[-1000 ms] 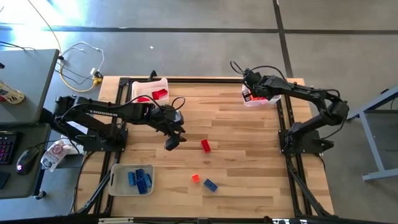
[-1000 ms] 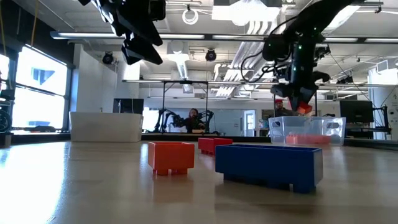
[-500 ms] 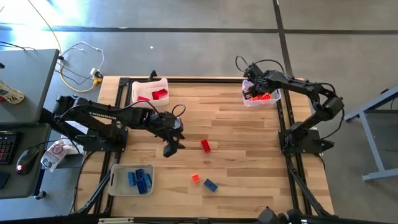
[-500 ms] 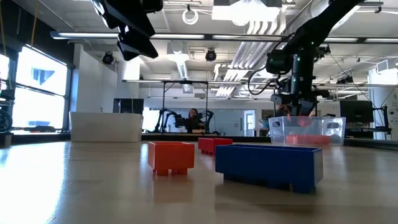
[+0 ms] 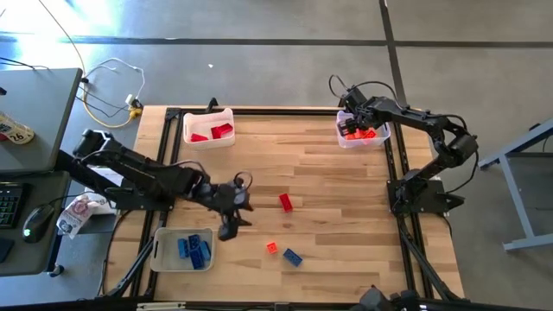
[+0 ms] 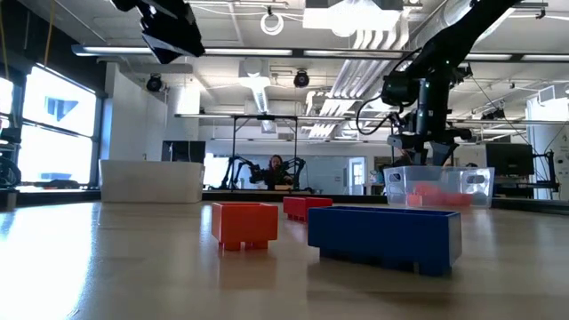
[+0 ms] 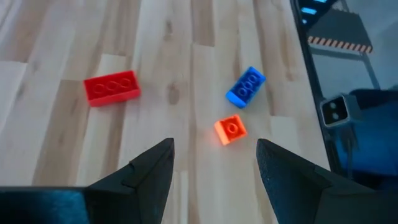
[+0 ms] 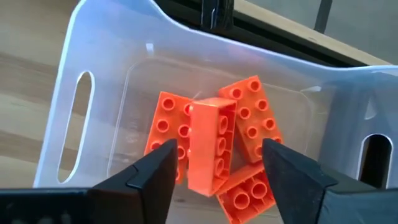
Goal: Sort & place blocks by color
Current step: Put the orange game piece into the transparent bin, then put the red game piece into the white bin
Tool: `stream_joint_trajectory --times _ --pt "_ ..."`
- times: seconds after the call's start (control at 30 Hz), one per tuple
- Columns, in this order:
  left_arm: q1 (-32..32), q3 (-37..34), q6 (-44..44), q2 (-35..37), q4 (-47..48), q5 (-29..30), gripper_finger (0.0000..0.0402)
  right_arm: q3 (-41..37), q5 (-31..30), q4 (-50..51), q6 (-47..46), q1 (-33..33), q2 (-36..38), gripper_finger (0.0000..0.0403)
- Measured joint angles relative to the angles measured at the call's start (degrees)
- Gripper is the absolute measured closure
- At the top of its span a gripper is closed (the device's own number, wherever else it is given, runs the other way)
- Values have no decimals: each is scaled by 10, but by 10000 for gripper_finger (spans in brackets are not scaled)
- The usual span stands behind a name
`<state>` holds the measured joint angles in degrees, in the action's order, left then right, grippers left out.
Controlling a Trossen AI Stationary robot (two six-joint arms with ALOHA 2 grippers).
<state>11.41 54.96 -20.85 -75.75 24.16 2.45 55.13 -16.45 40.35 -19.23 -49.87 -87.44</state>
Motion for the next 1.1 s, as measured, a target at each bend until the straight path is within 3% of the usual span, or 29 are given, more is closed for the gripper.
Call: stream_joint_trajectory --times 0.3,0.53,0.77,1.1 --pt "80 0 -17 0 15 104 188 0 3 -13 -8 2 13 172" --pt "102 0 -57 0 76 155 188 0 8 -12 -23 26 75 172" --pt "105 0 -82 0 126 181 188 0 31 -12 -68 129 128 172" --pt "105 0 -129 0 181 188 188 0 14 -37 -145 304 132 172"
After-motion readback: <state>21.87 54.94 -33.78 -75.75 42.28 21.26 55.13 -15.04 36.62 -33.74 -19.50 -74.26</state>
